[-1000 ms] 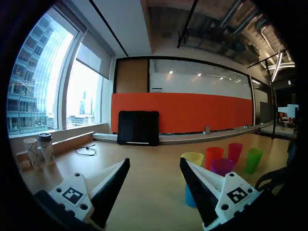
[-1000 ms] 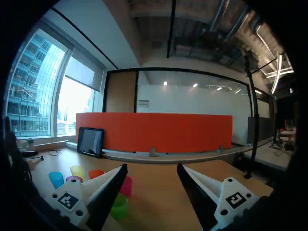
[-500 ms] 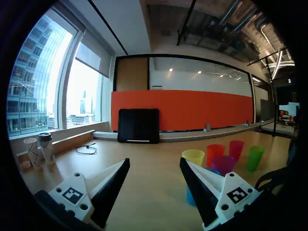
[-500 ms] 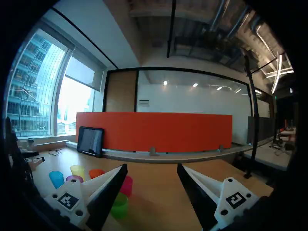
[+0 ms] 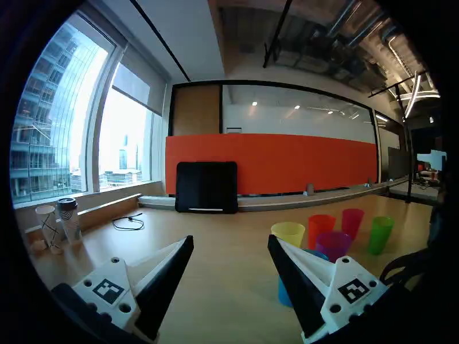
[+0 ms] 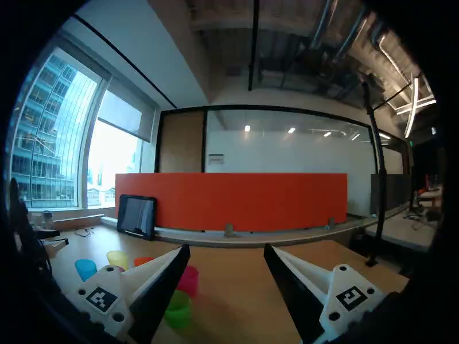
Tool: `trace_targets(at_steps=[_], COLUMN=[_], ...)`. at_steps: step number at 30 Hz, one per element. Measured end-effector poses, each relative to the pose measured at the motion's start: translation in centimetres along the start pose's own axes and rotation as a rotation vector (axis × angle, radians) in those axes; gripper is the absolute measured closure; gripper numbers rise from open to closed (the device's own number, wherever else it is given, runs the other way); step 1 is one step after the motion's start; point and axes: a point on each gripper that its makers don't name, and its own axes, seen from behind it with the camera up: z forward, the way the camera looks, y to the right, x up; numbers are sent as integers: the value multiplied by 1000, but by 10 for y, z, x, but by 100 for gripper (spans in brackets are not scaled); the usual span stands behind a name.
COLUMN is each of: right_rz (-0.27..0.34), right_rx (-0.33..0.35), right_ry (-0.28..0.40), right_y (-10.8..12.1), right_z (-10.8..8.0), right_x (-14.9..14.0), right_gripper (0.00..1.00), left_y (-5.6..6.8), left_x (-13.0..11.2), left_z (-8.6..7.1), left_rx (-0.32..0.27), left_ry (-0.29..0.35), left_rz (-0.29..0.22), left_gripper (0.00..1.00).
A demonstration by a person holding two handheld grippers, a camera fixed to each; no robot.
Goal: Pour water
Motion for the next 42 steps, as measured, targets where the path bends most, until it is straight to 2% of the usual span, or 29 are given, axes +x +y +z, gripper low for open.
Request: trace_targets(at_steps=[14, 23, 27, 32, 42], right_rz=[-50, -66, -55, -29, 16], right_rx=[-13, -38, -40, -50, -85], right_ry=[1, 29, 38, 17, -3], right_y=[24, 27, 24, 25, 43], right_z=[-3, 7, 12, 14, 16], right_x=[-14, -12, -16, -37, -63], right_gripper=[0, 0, 0, 0, 0], left_y=[0, -1, -1, -1, -2], left_x=[0, 0, 0, 0, 0], left_z=[-1, 0, 0, 0, 0], left_rx=[0, 0, 0, 0, 0], left_ry=[0, 0, 0, 0, 0], left_rz=[0, 1, 0, 1, 1], left_gripper=[4, 4, 4, 4, 4])
